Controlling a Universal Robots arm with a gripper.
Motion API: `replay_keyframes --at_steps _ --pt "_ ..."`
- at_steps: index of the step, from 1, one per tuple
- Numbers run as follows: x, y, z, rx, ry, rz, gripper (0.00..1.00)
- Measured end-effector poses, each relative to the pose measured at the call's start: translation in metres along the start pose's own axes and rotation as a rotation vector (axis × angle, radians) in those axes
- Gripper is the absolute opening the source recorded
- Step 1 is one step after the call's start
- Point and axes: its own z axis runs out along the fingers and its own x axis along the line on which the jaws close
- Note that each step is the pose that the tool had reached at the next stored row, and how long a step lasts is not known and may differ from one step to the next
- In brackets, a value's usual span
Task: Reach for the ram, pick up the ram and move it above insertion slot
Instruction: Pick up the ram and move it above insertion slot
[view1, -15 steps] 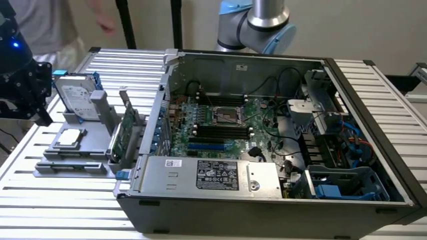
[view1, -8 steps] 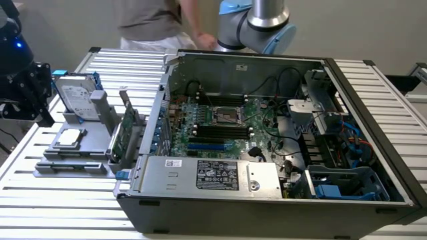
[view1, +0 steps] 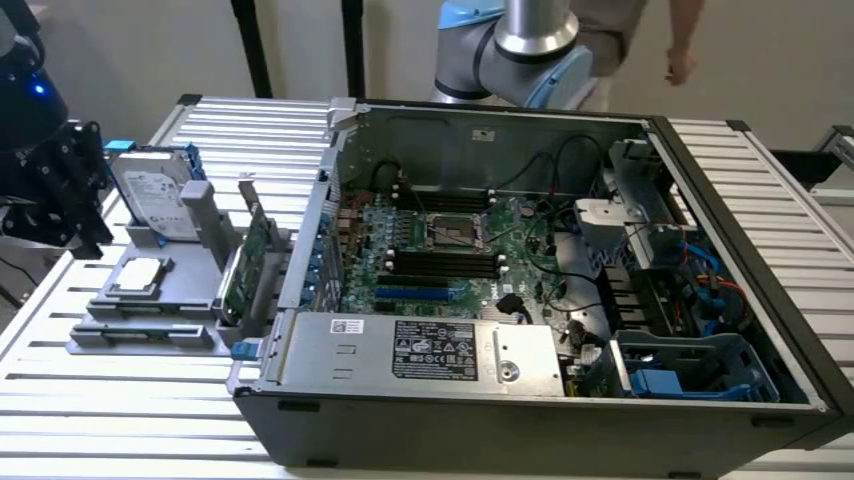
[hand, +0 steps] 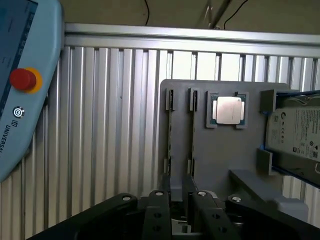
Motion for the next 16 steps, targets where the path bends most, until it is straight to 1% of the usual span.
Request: replay_keyframes --at_steps 1,2,3,4,5,8,16 --pt "0.0 0.0 0.0 0.0 0.0 0.0 0.3" --pt "0.0 0.0 0.0001 0.0006 0.0002 0.0 0.3" --pt "0.0 0.0002 0.0009 0.0027 0.0002 0.0 0.36" --pt "0.0 0.0006 0.0024 0.0062 0.0001 -0.001 0.36" --pt "0.0 0.0012 0.0042 0.0089 0.0003 -0.002 0.42" --pt "0.0 0.0036 0.0096 0.0131 0.0006 -0.004 0.42" --pt "0.0 0.0048 0.0243 0.0139 0.0007 -0.007 0.42"
